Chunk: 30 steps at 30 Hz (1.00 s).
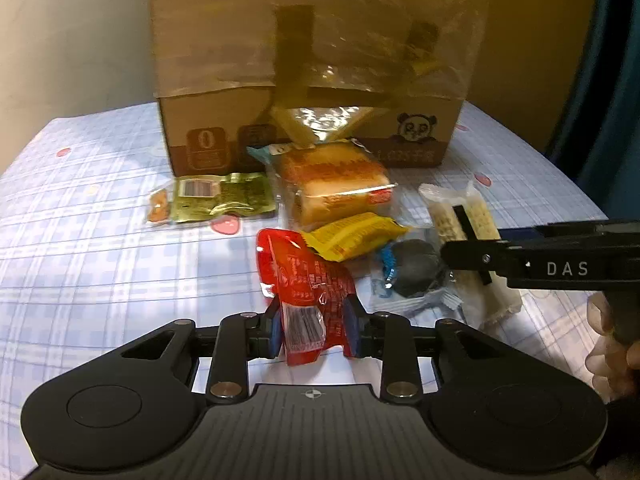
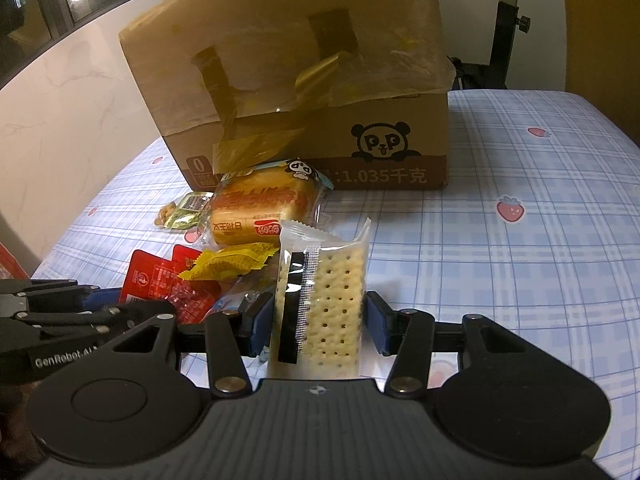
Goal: Organize snacks
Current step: 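Lift both snacks over the box and release them inside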
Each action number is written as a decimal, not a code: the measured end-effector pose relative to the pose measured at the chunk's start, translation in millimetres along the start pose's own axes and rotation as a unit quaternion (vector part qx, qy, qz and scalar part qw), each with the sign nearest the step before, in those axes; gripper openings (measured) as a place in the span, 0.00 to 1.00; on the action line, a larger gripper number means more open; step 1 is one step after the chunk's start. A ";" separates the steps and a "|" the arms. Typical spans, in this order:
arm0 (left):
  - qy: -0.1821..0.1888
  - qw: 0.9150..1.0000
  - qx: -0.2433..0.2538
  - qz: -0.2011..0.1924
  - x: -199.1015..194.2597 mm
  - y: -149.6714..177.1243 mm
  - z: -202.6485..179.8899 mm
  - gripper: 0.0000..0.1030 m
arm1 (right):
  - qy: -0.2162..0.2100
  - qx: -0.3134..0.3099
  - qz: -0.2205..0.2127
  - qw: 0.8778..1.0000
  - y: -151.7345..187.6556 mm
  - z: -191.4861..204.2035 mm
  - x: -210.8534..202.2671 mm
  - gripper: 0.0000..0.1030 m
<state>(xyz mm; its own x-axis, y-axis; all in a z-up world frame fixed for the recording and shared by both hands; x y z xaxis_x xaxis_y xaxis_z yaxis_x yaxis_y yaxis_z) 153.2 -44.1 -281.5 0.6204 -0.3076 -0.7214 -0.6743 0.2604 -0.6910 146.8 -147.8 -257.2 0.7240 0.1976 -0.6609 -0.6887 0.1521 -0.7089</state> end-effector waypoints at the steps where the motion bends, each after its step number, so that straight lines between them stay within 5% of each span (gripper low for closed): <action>1: -0.002 1.000 0.008 0.001 1.4 -0.5 -1.3 0.34 | 0.000 0.000 0.000 1.000 0.0 0.0 0.1 0.50; 6: -0.003 0.999 0.037 -0.001 5.8 -4.2 -9.4 0.31 | -0.001 0.000 -0.001 1.000 0.5 -0.4 0.3 0.50; 9: 0.009 0.999 0.047 -0.004 5.6 -4.9 -15.0 0.18 | -0.002 0.000 -0.001 1.000 0.7 -0.3 0.5 0.50; 30: -0.014 0.991 -0.014 -0.133 -68.0 -58.3 33.2 0.17 | -0.002 -0.014 -0.039 0.999 -16.6 3.5 -21.1 0.48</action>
<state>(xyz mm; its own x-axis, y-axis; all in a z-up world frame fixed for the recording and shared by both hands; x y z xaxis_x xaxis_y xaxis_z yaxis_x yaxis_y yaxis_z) 163.6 -8.0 -193.8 0.7882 -0.3363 -0.5154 -0.4964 0.1477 -0.8555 142.8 -151.1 -230.6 0.7748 0.1896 -0.6031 -0.6293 0.1401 -0.7645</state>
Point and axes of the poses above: each gripper's, at about its wrist camera, not at the fingertips, and x roughly the way its jaws point, z to its left, y to its underside, the point moved 5 cm from there along x, roughly the way its jaws point
